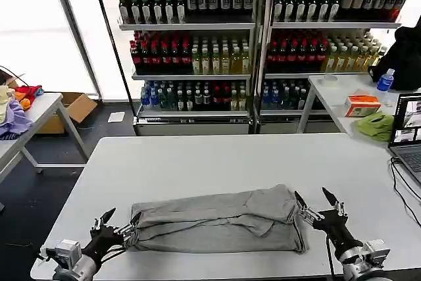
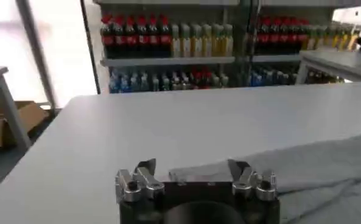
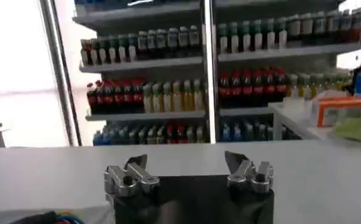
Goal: Fold and organize the clothes.
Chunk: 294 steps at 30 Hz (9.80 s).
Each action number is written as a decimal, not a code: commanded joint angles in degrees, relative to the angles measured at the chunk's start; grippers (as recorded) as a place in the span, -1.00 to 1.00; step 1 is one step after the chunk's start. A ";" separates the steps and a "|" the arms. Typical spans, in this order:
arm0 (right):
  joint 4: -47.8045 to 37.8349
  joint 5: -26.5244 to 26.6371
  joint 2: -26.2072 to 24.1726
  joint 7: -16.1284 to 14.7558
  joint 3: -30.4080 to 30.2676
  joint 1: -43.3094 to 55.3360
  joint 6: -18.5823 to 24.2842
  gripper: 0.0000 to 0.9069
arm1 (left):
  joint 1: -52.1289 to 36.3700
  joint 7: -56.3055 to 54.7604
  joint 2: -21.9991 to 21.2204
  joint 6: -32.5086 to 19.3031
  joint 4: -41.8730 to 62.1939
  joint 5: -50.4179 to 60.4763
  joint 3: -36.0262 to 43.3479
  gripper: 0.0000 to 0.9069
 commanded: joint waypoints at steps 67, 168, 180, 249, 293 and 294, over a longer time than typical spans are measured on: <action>-0.05 6.27 -1.03 3.32 0.56 -0.03 5.08 1.00 | -5.93 2.64 9.76 -4.75 21.24 2.30 -21.96 -0.98; -0.45 3.45 2.25 2.67 0.85 -2.16 5.29 1.00 | -11.35 -3.48 -6.00 5.51 12.48 -10.10 4.26 1.00; -0.37 3.63 2.12 2.70 0.88 -2.02 5.33 1.00 | -11.36 -4.63 -8.43 3.35 12.06 -8.31 6.06 -0.96; -2.03 2.11 2.68 2.99 -0.26 -4.19 5.15 1.00 | -34.97 -19.38 -17.13 8.16 11.50 -34.70 41.64 -0.91; -9.19 13.73 1.03 12.50 -27.65 13.78 -13.19 -1.00 | -15.59 1.07 -8.93 -3.85 -2.93 -19.95 6.84 1.00; -9.23 13.96 1.04 12.56 -27.61 13.89 -13.20 -1.00 | -15.51 1.07 -8.96 -3.80 -2.95 -19.96 6.69 1.00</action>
